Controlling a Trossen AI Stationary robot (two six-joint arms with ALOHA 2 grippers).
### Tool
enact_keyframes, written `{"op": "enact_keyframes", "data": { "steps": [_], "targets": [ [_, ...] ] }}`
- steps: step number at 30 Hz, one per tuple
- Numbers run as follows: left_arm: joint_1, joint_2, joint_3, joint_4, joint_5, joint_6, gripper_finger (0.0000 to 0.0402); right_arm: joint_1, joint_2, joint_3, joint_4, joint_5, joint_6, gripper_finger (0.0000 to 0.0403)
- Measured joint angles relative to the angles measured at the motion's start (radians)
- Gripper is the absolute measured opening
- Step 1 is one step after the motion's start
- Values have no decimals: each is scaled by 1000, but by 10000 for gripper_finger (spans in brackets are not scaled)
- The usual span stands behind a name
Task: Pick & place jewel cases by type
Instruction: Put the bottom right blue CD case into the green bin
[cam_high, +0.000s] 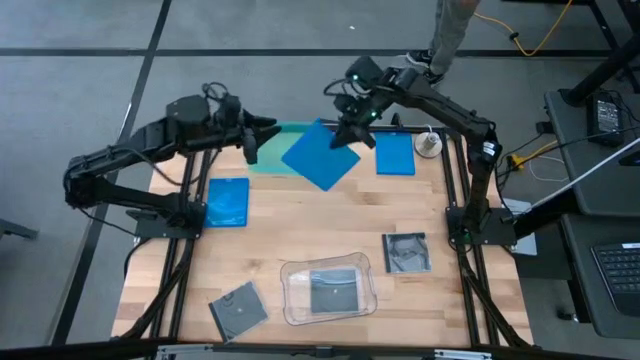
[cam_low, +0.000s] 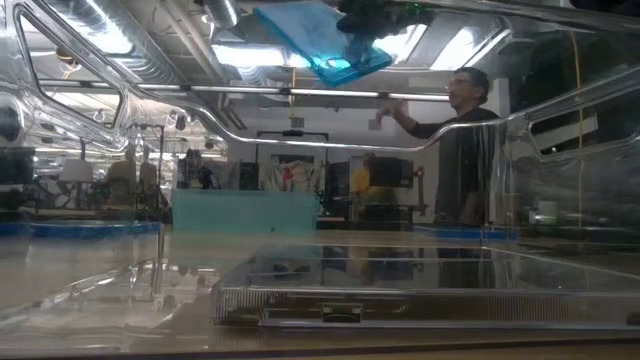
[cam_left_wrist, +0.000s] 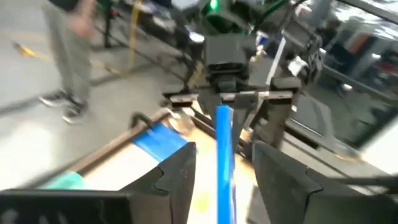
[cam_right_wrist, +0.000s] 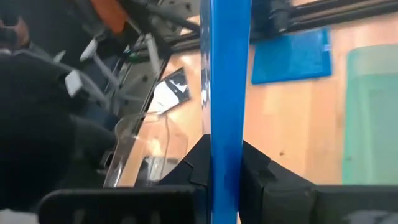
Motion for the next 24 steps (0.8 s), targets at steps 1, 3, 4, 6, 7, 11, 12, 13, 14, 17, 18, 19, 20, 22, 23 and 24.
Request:
{"op": "enact_keyframes", "data": {
  "steps": [1, 3, 4, 6, 7, 11, 12, 13, 14, 17, 18, 19, 20, 22, 23, 24],
  "targets": [
    [14, 14, 0, 0, 44, -11, 158, 12, 0, 0, -10, 11, -11, 43],
    [34, 44, 0, 0, 119, -29, 169, 34, 0, 0, -31, 52, -24, 45],
    [41, 57, 0, -1, 153, -37, 174, 44, 0, 0, -48, 73, -33, 46],
    [45, 78, 0, 0, 207, -41, 182, 60, 0, 0, -86, 105, -70, 44],
    [45, 86, 2, -3, 225, -44, 186, 68, 0, 0, -106, 121, -79, 42],
    [45, 105, 8, -3, 278, -45, 196, 93, 0, 0, -156, 163, -108, 42],
    [45, 109, 8, -5, 282, -45, 198, 98, 0, 0, -161, 167, -109, 42],
    [44, 113, 9, -7, 287, -45, 198, 103, 0, 0, -166, 167, -109, 43],
    [40, 117, 9, -12, 291, -45, 199, 106, 0, 0, -171, 168, -108, 45],
    [18, 140, 10, -31, 293, -43, 199, 119, -1, 0, -173, 176, -107, 46],
    [9, 151, 10, -36, 293, -39, 199, 123, -1, 0, -173, 179, -107, 44],
    [0, 161, 10, -40, 293, -34, 199, 126, -1, 0, -173, 182, -107, 42],
    [-8, 171, 10, -40, 293, -30, 199, 128, -1, 0, -175, 182, -107, 42],
    [-22, 191, 10, -39, 292, -28, 200, 131, -1, 0, -180, 182, -106, 42],
    [-28, 201, 10, -42, 292, -28, 200, 132, -1, 0, -182, 182, -103, 42],
    [-34, 212, 10, -43, 291, -27, 200, 134, -1, 0, -183, 182, -102, 43]
  ]
}}
